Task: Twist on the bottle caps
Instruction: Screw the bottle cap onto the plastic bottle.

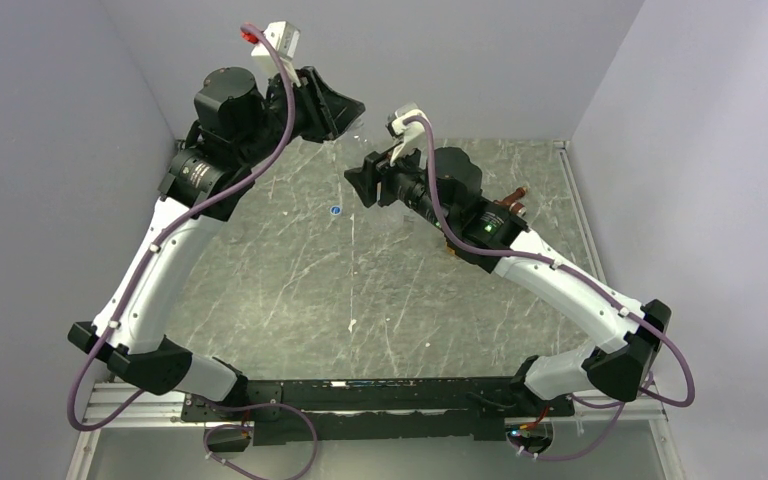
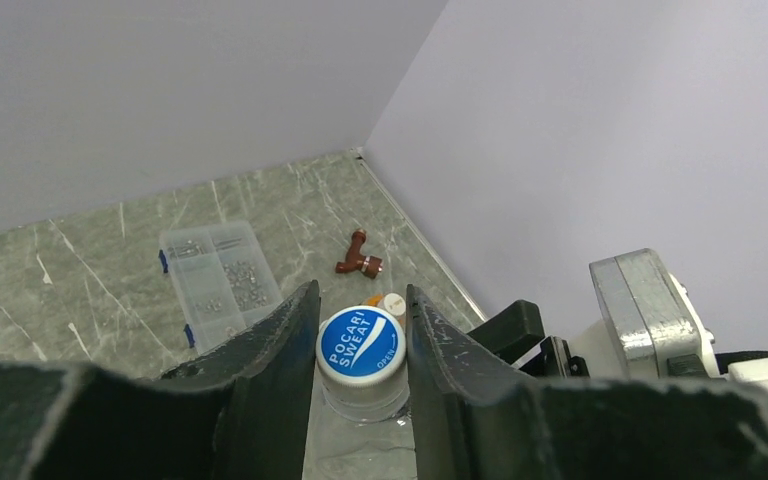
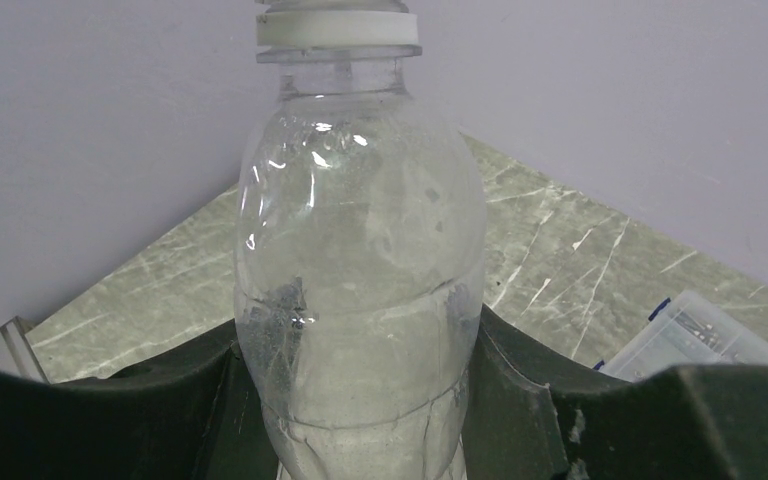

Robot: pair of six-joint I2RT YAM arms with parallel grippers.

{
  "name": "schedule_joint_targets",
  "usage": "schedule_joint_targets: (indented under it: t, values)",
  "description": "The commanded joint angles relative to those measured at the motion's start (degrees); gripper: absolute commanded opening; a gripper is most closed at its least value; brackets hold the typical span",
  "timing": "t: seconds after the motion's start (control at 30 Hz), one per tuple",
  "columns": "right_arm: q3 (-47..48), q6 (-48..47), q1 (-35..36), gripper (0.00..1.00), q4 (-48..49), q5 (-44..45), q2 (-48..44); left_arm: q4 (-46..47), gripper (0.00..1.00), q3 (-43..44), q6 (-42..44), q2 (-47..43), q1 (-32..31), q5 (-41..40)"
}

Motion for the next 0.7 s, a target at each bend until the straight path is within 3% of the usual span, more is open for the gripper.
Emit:
schedule_joint_targets:
  t: [0.0, 0.2, 0.43, 0.67]
  values:
    - [3.2, -0.9, 0.2, 0.27, 2.3, -0.9, -0.3, 0.4, 0.34, 1.1, -0.5, 0.2, -0.2, 3.1]
    - [2.0, 0.6, -2.1, 0.26, 4.5, -10.2, -1.7, -0.1, 0.21, 1.8, 0.0, -0.3, -0.1, 7.6]
    - [-2.4, 10.2, -10.2, 0.25, 14.7, -35.7, -4.3, 5.9, 0.09, -2.5, 1.7, -4.1, 0.1, 18.6]
    - [-4.8, 23.9, -13.6, 0.24, 33.1, -59.4, -2.9, 15.8, 0.07, -8.1, 0.9, -7.9, 0.1, 33.8]
